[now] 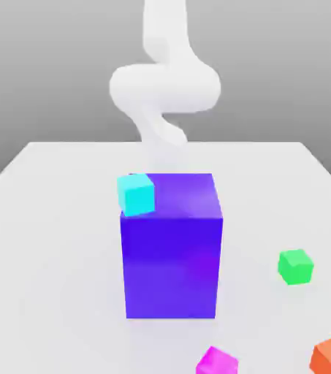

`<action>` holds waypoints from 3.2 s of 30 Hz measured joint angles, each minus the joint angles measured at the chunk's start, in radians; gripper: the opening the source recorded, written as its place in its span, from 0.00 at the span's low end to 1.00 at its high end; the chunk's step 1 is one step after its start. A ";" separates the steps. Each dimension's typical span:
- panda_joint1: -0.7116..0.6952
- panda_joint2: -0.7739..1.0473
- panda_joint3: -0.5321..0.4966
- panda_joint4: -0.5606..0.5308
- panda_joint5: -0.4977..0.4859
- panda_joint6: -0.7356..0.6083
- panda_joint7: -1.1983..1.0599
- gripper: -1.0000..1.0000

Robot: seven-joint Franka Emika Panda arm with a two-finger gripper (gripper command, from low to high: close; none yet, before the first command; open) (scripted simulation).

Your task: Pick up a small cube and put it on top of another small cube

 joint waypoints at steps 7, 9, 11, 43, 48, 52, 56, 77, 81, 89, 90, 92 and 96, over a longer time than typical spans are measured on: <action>0.031 0.249 -0.012 0.007 0.225 0.017 0.250 0.50; 0.034 0.319 -0.004 0.008 0.273 0.021 0.330 0.50; 0.035 0.387 0.008 0.010 0.312 0.028 0.417 0.50; 0.395 1.210 -0.200 -0.003 0.197 0.420 2.009 0.00; 0.396 1.210 -0.200 -0.003 0.197 0.422 2.009 0.00; 0.453 1.167 -0.260 -0.015 0.207 0.416 2.018 0.00; 0.526 1.082 -0.327 -0.047 0.209 0.349 1.970 0.00; 0.405 0.913 0.119 -0.251 0.326 0.297 0.850 0.00; 0.418 0.850 0.170 -0.293 0.320 0.299 0.652 0.00; 0.483 0.719 0.240 -0.383 0.244 0.320 0.299 0.00; 0.496 0.704 0.241 -0.394 0.227 0.324 0.261 0.00; 0.516 0.673 0.246 -0.418 0.185 0.333 0.189 0.00; 0.540 0.619 0.263 -0.466 0.074 0.351 0.065 0.00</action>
